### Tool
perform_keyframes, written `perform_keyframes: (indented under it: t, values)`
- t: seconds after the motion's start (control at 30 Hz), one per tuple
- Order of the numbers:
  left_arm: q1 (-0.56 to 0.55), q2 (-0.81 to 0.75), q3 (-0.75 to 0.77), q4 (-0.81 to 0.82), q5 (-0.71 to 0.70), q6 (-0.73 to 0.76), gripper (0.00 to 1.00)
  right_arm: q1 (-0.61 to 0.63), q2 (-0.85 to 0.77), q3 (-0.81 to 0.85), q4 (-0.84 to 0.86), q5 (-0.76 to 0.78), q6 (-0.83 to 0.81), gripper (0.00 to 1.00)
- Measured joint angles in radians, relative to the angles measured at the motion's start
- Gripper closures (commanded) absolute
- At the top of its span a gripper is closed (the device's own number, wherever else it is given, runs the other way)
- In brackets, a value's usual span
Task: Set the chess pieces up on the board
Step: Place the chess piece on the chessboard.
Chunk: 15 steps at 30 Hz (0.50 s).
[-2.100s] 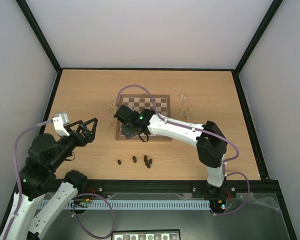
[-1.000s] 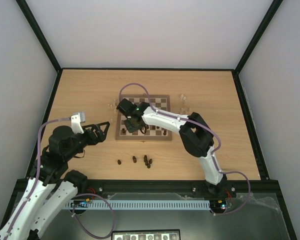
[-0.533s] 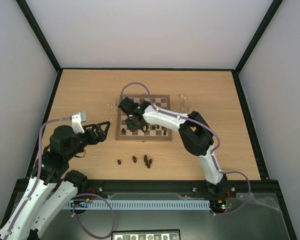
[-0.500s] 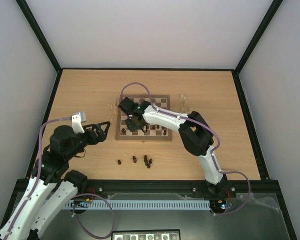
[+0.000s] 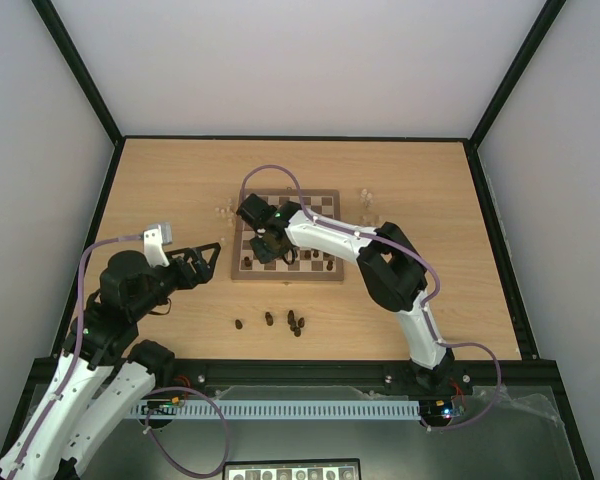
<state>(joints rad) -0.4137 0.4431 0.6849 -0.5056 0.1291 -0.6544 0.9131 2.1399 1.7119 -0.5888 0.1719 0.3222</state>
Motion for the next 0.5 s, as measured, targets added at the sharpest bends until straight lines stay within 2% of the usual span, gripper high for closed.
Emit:
perform_keyframes:
  t: [0.27,0.5]
  values:
    - [0.0,0.001,0.0,0.002,-0.001,0.0,0.0,0.0,0.002,0.002,0.001,-0.008,-0.001,0.93]
    - [0.0,0.004,-0.004,0.016,-0.002,0.0,0.0,0.0,0.007,0.01,0.001,-0.011,-0.002,0.83]
